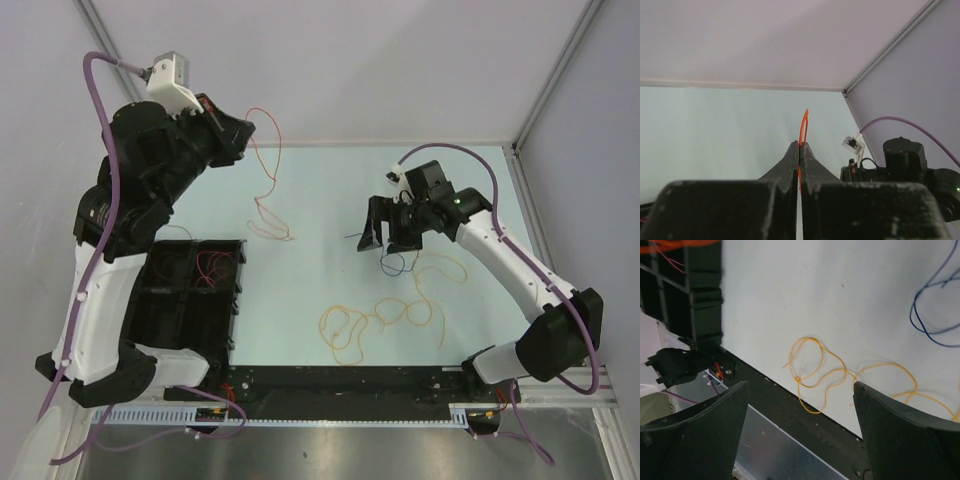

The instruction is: Untangle the cables

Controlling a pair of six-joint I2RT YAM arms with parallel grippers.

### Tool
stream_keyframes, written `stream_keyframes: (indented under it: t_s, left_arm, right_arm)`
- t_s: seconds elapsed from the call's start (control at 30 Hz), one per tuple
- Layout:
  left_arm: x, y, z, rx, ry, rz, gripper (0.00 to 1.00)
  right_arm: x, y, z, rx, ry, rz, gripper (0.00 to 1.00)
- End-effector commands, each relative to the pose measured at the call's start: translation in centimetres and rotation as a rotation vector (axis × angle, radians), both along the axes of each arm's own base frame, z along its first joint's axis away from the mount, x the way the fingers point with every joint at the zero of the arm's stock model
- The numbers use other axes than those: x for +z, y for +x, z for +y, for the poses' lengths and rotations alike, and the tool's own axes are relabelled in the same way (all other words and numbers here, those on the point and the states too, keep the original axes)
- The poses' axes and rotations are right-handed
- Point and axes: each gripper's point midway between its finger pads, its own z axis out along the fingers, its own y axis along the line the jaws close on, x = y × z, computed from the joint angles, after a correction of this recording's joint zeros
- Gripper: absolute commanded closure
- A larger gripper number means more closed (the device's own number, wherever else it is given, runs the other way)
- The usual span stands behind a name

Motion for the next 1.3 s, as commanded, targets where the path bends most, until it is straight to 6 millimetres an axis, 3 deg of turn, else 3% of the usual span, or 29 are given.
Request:
stream_keyframes:
  t_s: [0.0,0.1,0.23,0.47,0.53,0.7,0.93,1.1,1.27]
  left_arm:
    - [-0.2,0.2,-2.2,-0.092,-0.057,0.010,1.00]
    - [0.0,-0.1,-2.5,-0.112,-0.063,0.010,1.00]
    - [0.0,-0.2,-2.6,-0.125,-0.052,0.019,1.00]
    - [-0.1,-0.5,-3.5,-0.179,-0.050,0.037,1.00]
    - [-0.3,-0.5,-3.7,-0.189,-0.041,0.043,1.00]
    - [-0.5,-0.7,-3.7,-0.210,-0.028,0.059,1.00]
    - [-0.7,-0.6,-3.5,-0.225,-0.019,0.066,1.00]
    - [-0.8,-0.4,-3.6,-0.234,-0.020,0.066,1.00]
    - [-0.8,0.0,-3.3,-0.246,-0.021,0.069,1.00]
  right_arm:
    - [4.8,2.1,3.1,0.029,0.182,-0.143,0.10]
    - [6.3,3.0,5.5,0.057,0.248,-0.241,0.08]
    - [6.8,3.8,8.2,0.098,0.287,-0.317,0.07]
    - [3.3,4.6,11.8,0.176,0.284,-0.355,0.06]
    - [1.8,5.5,12.1,0.148,0.243,-0.369,0.05]
    - [0.7,8.0,11.7,0.076,0.154,-0.458,0.04]
    - [-0.8,9.0,10.9,0.037,0.066,-0.477,0.04]
    - [-0.6,8.5,12.3,0.096,0.112,-0.494,0.04]
    - [1.5,8.4,12.2,0.152,0.179,-0.536,0.05]
